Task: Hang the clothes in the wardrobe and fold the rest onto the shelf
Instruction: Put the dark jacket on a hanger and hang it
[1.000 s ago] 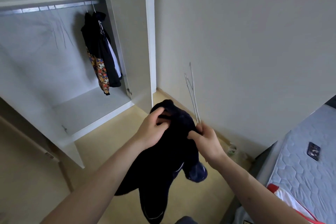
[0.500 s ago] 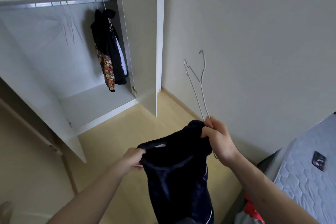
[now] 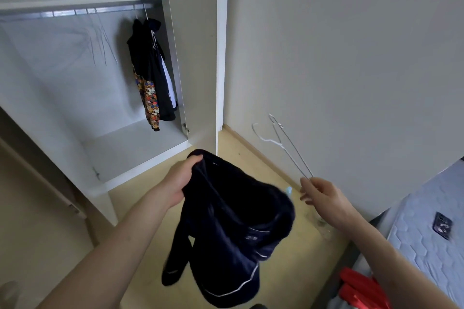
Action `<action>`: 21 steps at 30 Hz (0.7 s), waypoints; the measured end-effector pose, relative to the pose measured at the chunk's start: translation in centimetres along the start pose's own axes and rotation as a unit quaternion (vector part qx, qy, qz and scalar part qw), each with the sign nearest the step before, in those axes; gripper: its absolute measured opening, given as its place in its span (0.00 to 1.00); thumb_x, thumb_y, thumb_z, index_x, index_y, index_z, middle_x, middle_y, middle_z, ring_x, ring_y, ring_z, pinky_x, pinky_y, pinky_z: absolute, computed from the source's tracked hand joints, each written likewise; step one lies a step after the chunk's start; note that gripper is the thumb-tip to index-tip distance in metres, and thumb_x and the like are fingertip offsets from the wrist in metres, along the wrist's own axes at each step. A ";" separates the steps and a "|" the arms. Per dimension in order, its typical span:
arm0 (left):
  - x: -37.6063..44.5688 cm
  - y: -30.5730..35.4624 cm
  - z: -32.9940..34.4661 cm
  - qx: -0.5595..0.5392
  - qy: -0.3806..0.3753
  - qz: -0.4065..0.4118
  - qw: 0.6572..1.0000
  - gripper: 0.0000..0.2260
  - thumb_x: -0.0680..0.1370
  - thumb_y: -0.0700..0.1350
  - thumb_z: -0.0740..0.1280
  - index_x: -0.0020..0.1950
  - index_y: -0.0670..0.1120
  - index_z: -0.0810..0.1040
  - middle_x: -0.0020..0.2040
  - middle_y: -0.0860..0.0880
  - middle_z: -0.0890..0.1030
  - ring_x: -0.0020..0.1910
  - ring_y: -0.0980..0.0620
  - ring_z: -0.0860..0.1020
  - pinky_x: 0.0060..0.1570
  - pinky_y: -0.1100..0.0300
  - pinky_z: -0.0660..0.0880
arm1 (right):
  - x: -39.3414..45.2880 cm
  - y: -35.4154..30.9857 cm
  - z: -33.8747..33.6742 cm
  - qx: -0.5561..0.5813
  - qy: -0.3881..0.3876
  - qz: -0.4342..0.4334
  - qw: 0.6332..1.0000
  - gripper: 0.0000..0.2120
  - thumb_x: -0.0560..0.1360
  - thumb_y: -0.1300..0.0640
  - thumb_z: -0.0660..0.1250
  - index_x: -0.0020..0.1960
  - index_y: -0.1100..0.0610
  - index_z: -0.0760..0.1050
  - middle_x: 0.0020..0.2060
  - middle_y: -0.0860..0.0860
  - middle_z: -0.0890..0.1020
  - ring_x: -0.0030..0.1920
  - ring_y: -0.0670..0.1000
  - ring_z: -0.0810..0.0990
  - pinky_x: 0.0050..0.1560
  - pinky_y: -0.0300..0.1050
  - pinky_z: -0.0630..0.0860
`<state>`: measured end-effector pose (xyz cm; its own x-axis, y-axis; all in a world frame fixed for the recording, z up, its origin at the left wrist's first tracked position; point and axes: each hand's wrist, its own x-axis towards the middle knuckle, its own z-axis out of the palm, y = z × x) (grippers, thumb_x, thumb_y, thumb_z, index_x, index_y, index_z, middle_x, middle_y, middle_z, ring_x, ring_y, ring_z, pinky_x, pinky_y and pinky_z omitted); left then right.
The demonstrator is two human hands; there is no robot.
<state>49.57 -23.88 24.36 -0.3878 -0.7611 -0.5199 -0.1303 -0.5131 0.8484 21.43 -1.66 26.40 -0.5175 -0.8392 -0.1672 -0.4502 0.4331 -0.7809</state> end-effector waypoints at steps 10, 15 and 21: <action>2.0 0.9 -1.8 0.221 0.032 0.052 0.973 0.09 0.82 0.51 0.63 0.56 0.49 0.80 0.56 0.46 0.82 0.55 0.46 0.81 0.64 0.48 0.75 | -2.0 -3.3 -1.3 0.098 -0.137 -0.085 0.982 0.20 0.84 0.42 0.56 0.62 0.50 0.82 0.29 0.48 0.64 0.27 0.50 0.69 0.33 0.49 0.80; 2.5 2.0 -3.4 0.255 0.074 0.078 0.961 0.12 0.83 0.53 0.62 0.57 0.47 0.78 0.55 0.45 0.81 0.54 0.44 0.80 0.63 0.45 0.75 | -2.5 -3.3 -1.0 0.077 -0.196 -0.077 0.974 0.23 0.80 0.34 0.57 0.59 0.46 0.83 0.27 0.48 0.61 0.26 0.52 0.58 0.29 0.46 0.65; 2.0 3.9 -3.4 0.276 0.089 0.133 0.948 0.12 0.82 0.53 0.63 0.53 0.46 0.79 0.52 0.42 0.82 0.52 0.42 0.81 0.53 0.49 0.75 | -2.4 -3.2 0.2 0.042 -0.238 -0.077 0.967 0.26 0.77 0.31 0.57 0.53 0.48 0.84 0.25 0.47 0.61 0.25 0.50 0.57 0.27 0.41 0.65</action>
<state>51.35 -28.75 26.23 -0.3205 -0.9143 -0.2477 -0.5265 -0.0455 0.8490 24.23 -1.09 29.15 -0.0472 -0.9567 -0.2871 -0.4236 0.2795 -0.8617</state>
